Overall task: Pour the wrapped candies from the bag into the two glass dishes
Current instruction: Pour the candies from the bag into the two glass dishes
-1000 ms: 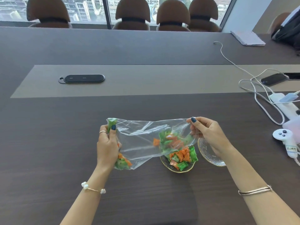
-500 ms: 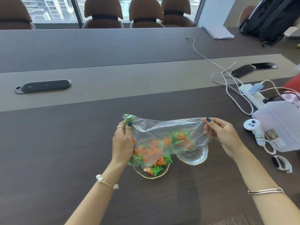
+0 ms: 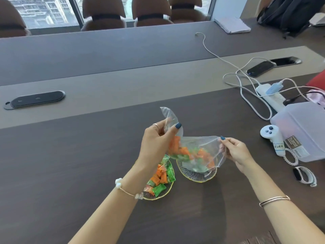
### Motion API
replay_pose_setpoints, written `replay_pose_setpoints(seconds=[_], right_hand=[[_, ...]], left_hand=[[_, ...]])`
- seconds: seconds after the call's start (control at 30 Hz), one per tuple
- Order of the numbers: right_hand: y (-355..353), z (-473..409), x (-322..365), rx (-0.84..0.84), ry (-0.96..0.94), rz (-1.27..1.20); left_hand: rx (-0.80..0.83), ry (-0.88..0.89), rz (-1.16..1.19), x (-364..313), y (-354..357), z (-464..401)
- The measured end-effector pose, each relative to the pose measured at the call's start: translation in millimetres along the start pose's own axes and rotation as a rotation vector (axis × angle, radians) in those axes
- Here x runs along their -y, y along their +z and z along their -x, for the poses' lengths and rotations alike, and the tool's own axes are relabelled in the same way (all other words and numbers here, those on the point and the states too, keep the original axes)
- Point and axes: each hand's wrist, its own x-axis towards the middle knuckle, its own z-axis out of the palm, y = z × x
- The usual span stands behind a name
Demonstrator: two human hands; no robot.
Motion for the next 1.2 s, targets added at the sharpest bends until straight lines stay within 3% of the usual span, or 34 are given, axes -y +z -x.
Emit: replay_pose_setpoints(seconds=[0.33, 0.5, 0.67, 0.77, 0.9, 1.0, 1.13, 1.2], right_hand=[[8.2, -10.1, -24.0, -0.034, 0.069, -0.004], [10.7, -11.0, -25.8, -0.07, 0.079, -0.005], [12.2, -12.5, -28.8, -0.074, 0.06, 0.02], [14.0, -12.4, -31.4, -0.073, 0.066, 0.014], [16.0, -15.0, -33.7, -0.096, 0.099, -0.052], [17.8, -16.3, -34.7, -0.108, 0.126, -0.098], [18.2, -17.9, -35.3, -0.11, 0.141, -0.119], [18.7, -17.2, -34.7, -0.111, 0.146, -0.13]], left_hand=[[0.202, -0.266, 0.156, 12.2, -11.5, -12.5], [0.273, -0.328, -0.024, 25.2, -20.3, -11.9], [0.138, -0.267, -0.087, 36.5, -21.3, -17.6], [0.153, -0.249, -0.213, 45.3, -20.8, -18.7], [0.338, -0.342, -0.328, 69.9, -17.4, -11.1], [0.254, -0.327, -0.398, 106.8, -18.7, -7.3], [0.268, -0.193, -0.877, 145.3, -27.4, -6.7], [0.219, -0.135, -0.965, 156.1, -30.7, -6.6]])
